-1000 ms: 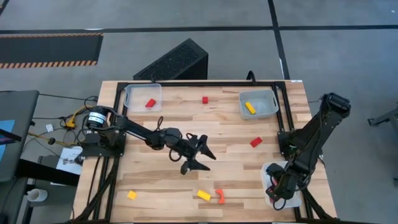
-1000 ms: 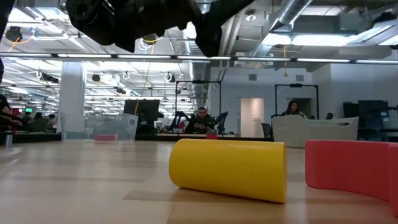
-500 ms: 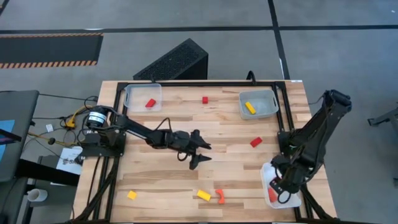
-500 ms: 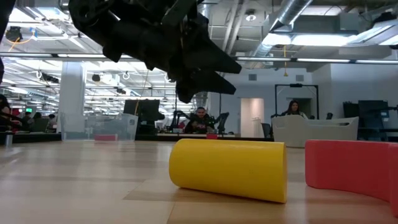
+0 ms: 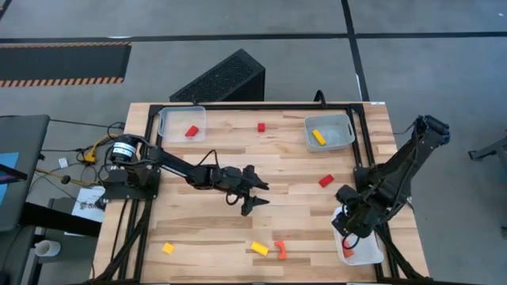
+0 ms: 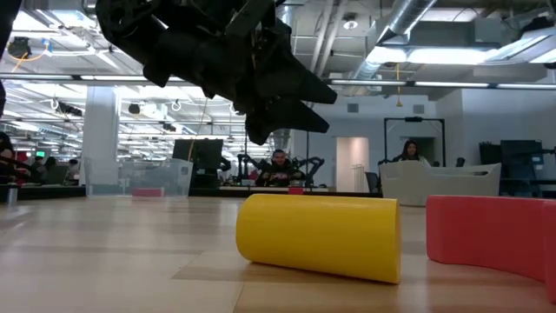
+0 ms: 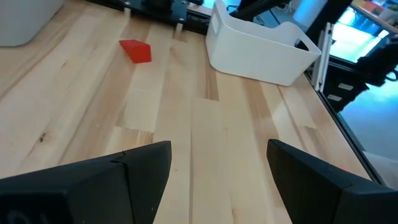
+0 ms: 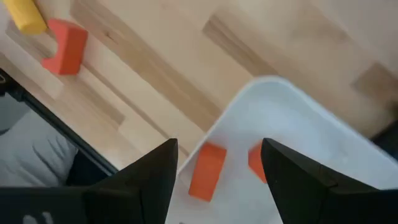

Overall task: Sort & place blocks by color
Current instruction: Put the top red block into the transparent bin

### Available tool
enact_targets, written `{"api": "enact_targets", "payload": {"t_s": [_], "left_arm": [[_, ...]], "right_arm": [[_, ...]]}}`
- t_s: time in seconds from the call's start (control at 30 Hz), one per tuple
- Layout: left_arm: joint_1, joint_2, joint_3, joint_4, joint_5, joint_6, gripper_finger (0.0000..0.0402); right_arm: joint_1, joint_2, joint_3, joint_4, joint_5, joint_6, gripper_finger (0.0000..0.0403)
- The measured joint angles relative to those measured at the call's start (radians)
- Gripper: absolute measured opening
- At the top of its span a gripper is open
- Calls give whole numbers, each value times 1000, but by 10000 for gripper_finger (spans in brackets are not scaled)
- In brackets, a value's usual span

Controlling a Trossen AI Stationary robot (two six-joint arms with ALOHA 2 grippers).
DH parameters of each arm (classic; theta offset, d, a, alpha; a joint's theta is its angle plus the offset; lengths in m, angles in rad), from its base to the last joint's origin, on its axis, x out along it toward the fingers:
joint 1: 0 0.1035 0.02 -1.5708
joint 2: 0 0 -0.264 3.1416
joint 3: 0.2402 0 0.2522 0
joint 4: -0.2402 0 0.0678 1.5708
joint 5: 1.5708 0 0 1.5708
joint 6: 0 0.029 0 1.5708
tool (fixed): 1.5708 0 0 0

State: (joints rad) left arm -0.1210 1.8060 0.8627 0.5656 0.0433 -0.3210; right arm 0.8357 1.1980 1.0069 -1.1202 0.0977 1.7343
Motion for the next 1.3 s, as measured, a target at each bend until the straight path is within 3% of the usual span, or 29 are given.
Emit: {"api": "enact_targets", "payload": {"t_s": [0.47, 0.8, 0.97, 1.03, 1.13, 1.3], "left_arm": [[30, -41, -1, -131, -58, -39, 253], [41, -166, 12, -268, -259, 58, 253], [106, -208, 173, -590, -391, 139, 253], [145, -201, 243, -731, -399, 162, 253], [204, -185, 307, -812, -398, 226, 253], [324, -183, 315, -808, -299, 309, 253]], "right_arm": [[-116, 0, 0, 9, 132, -207, 255], [-218, 1, 0, 44, 164, -360, 255], [-278, 1, 0, 72, 164, -437, 255], [-299, 1, 0, 85, 164, -468, 255], [-325, 1, 0, 107, 164, -513, 255], [-349, 0, 0, 140, 179, -572, 255]]}}
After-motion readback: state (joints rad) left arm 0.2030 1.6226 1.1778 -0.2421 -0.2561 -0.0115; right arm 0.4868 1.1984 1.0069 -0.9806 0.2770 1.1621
